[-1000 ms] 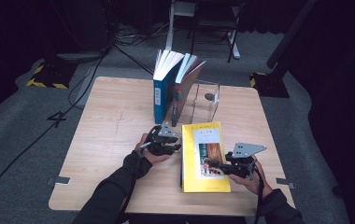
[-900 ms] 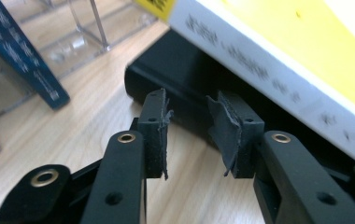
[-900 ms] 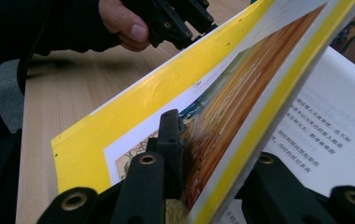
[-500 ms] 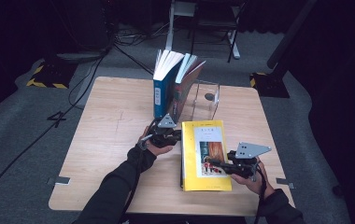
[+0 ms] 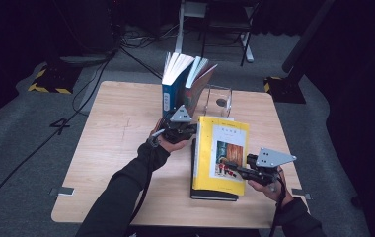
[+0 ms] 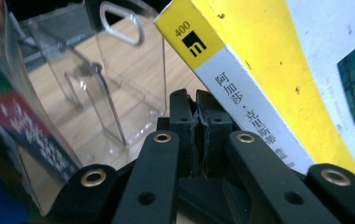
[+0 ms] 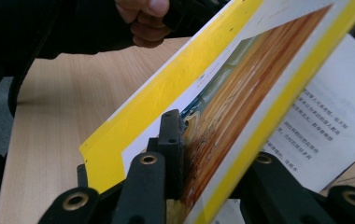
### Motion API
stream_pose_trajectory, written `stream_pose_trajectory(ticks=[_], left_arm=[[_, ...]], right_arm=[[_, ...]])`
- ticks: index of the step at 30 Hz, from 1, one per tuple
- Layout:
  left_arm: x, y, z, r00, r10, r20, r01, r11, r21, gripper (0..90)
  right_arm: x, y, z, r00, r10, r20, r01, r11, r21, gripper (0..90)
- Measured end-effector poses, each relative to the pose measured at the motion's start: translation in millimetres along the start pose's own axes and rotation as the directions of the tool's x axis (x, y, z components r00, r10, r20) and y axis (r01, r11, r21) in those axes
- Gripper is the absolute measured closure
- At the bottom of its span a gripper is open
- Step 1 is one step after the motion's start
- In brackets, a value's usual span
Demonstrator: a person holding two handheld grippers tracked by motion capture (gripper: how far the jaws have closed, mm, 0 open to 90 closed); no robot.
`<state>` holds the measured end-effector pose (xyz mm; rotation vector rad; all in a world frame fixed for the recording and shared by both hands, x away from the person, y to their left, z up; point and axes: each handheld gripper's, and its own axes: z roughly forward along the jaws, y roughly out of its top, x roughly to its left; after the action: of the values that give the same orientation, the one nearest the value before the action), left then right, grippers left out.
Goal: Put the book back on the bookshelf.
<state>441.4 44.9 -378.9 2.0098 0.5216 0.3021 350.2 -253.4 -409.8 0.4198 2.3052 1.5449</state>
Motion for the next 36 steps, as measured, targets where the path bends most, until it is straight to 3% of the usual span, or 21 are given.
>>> stream_pose_trajectory(ticks=[7,16,20,23,26,28,32,36], left_arm=[[-8.4,15.8,-9.9,0.9981,0.062,-0.001,-0.062,0.9976,-0.029,88.8],[-25.1,21.5,-24.5,0.9942,0.108,0.003,-0.107,0.9914,-0.074,87.7],[-32.3,20.9,-29.5,0.9919,0.127,-0.003,-0.127,0.9877,-0.091,82.7],[-33.3,16.7,-32.5,0.9940,0.108,-0.013,-0.109,0.9882,-0.107,75.5],[-37.0,11.0,-35.0,0.9916,0.121,-0.044,-0.126,0.9854,-0.115,73.0],[-39.9,6.6,-36.1,0.9879,0.139,-0.070,-0.146,0.9832,-0.110,66.8],[-44.0,-3.8,-36.6,0.9847,0.148,-0.092,-0.156,0.9832,-0.094,63.4],[-44.6,-16.4,-38.3,0.9866,0.129,-0.100,-0.138,0.9858,-0.095,59.4]], right_arm=[[-0.1,4.1,3.0,0.9980,-0.041,0.049,0.040,0.999,0.008,78.2],[0.6,6.2,7.2,0.9896,-0.052,0.134,0.051,0.999,0.015,86.3],[0.7,6.0,6.0,0.9908,-0.056,0.124,0.054,0.998,0.015,86.7],[2.4,5.5,5.1,0.9917,-0.060,0.114,0.059,0.998,0.010,86.6],[5.7,5.0,4.2,0.9911,-0.072,0.112,0.072,0.997,0.008,86.6],[6.7,3.8,2.9,0.9909,-0.078,0.110,0.078,0.997,0.008,86.5],[8.4,0.9,0.1,0.9918,-0.080,0.100,0.080,0.997,0.000,86.5],[10.6,0.2,-1.1,0.9916,-0.086,0.096,0.087,0.996,-0.001,86.5]])
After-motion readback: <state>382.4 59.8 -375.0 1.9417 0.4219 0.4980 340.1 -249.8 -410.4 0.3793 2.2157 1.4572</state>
